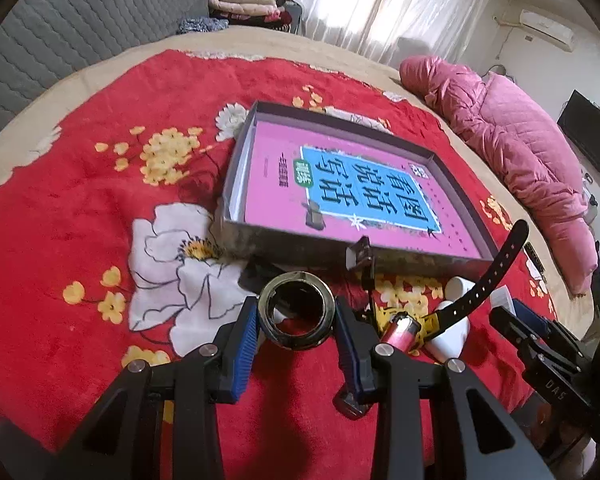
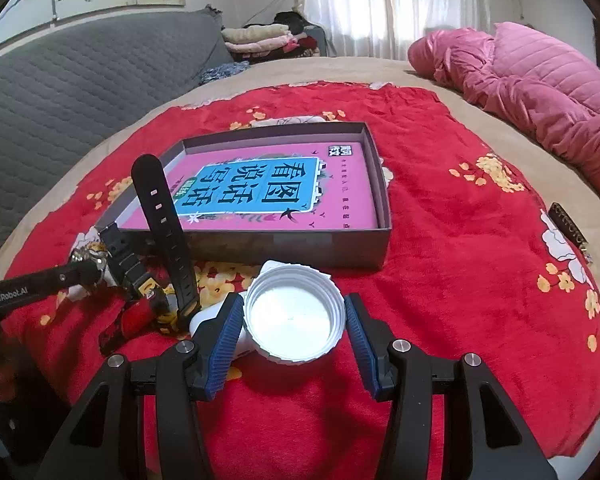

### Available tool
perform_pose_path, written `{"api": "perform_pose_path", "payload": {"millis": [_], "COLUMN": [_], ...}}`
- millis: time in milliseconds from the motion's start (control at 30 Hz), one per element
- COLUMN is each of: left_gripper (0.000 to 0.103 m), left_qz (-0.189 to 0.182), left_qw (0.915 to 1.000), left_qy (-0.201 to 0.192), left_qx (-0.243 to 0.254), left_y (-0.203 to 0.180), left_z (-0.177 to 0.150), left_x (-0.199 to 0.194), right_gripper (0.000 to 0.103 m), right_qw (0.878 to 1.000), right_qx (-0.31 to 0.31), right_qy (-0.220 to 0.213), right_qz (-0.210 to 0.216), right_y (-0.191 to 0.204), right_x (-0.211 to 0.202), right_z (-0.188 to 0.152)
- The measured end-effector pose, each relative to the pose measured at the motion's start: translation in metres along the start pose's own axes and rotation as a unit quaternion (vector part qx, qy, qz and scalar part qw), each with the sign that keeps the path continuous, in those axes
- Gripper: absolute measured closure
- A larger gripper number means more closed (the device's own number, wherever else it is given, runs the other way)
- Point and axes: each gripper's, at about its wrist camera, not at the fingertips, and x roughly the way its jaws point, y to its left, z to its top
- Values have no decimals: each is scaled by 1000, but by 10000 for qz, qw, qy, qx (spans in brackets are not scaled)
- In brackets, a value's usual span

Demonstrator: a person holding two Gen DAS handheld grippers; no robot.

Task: Organize rigid objects
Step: 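Grasp the silver-capped glass jar with the left tool while the right tool grasps the white bottle cap, then carry the jar over the grey box with the left tool while the right tool carries the cap there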

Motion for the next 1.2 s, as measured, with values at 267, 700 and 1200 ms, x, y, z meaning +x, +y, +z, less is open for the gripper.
{"api": "perform_pose_path", "payload": {"millis": [267,700,1200], "left_gripper": [66,66,66], "left_qz": [108,221,230], "left_qw": [9995,9972,9970], "left_qy": [-279,-711,-685], "left_qx": [89,-48,-264], "left_y": [0,5,19], "left_z": [7,37,57], "left_x": [-9,-8,30], "right_gripper": [50,50,50], "right_qw": [9998,9993,9967], "right_qx": [-70,-81,-89], "right_qy": [-124,-229,-516], "right_qz": [-111,-273,-616], "right_y": [0,-3,-8], "right_x": [-3,-3,-3], "right_z": [2,4,33]}}
